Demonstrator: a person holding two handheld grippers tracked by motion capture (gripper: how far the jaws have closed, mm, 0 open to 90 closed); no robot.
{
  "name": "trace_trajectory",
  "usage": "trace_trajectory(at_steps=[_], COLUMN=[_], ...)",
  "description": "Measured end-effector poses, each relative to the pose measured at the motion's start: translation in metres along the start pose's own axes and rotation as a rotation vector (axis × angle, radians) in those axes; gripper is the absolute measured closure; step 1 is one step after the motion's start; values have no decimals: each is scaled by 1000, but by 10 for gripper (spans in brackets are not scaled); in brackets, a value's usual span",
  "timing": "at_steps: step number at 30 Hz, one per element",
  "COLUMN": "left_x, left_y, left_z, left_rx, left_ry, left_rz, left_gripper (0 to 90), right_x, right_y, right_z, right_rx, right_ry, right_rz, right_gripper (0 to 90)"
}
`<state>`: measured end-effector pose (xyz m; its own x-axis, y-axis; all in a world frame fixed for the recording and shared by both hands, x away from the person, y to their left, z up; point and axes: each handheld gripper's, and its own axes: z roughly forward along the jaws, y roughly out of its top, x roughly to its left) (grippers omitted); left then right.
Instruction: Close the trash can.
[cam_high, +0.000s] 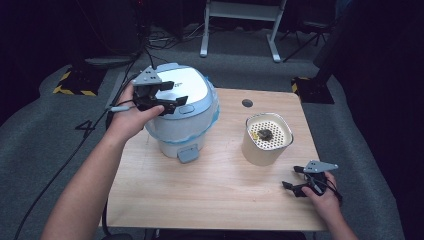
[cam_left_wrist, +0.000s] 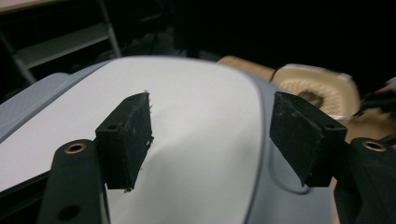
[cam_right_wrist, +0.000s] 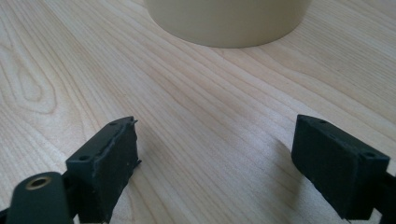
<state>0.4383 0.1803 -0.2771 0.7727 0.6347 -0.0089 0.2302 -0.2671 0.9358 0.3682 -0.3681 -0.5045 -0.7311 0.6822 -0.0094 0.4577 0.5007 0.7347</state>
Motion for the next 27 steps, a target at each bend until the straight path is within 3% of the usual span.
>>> trace_trajectory(at_steps=[4,11,14,19,27], left_x=[-9,-32,-38,-54,-59], left_y=[1,-6,-9,-32,-67], left_z=[-15,-30,-35,-48,-59], left_rx=[-11,29,27,38,64], left_ry=[-1,-2,-9,-11,24], left_rz=[27,83,80,60,27], left_gripper=[272,256,257,259,261], right_x=[-1,-1,-1,-1,-1], right_y=[1,1,2,2,2], right_z=[1,2,2,2,2], right_rx=[-2,-3,0,0,3], right_ry=[8,9,6,6,6], right_rz=[-4,-6,-7,-7,-5], right_gripper=[144,143,143,143,129])
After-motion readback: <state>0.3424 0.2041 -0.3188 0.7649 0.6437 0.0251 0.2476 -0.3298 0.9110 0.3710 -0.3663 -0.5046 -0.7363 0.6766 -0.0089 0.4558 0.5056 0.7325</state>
